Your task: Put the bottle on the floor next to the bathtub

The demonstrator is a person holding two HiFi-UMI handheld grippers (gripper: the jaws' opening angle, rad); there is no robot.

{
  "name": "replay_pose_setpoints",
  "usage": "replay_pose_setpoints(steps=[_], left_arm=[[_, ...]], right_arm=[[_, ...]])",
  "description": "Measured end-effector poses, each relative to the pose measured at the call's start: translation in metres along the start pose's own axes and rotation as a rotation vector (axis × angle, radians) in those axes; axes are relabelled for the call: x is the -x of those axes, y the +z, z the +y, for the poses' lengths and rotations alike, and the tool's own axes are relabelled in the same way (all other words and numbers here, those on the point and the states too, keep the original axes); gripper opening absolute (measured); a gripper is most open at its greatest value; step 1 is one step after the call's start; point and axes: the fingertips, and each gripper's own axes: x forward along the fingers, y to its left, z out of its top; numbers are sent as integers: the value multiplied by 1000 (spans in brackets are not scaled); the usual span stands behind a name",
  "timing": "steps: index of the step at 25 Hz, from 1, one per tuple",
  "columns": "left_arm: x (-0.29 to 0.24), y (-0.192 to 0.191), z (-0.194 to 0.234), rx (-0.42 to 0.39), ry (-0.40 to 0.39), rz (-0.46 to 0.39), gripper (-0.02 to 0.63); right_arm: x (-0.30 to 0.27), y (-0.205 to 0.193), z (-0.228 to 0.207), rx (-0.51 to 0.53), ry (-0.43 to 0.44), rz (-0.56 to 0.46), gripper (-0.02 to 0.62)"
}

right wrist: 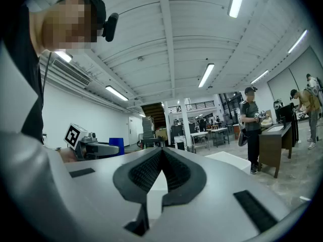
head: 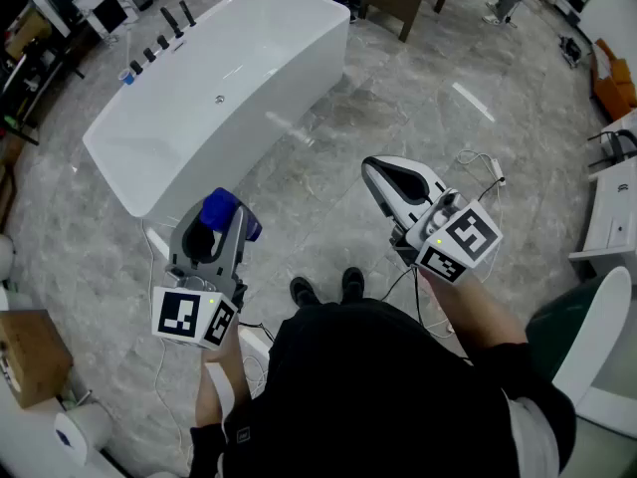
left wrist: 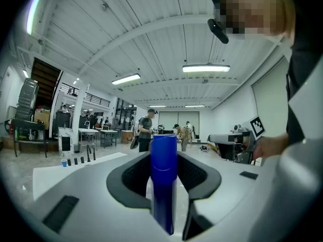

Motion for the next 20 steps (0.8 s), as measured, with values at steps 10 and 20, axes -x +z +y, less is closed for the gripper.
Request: replay_pose_setpoints(steps=[10, 20], left_arm=[[10, 0, 17, 2, -7, -8, 163], [36, -2, 51, -4, -25, -7, 163]], right_arm=[[-16, 0, 13, -9, 8, 2, 28], [-58, -1, 45, -52, 37, -3, 28]])
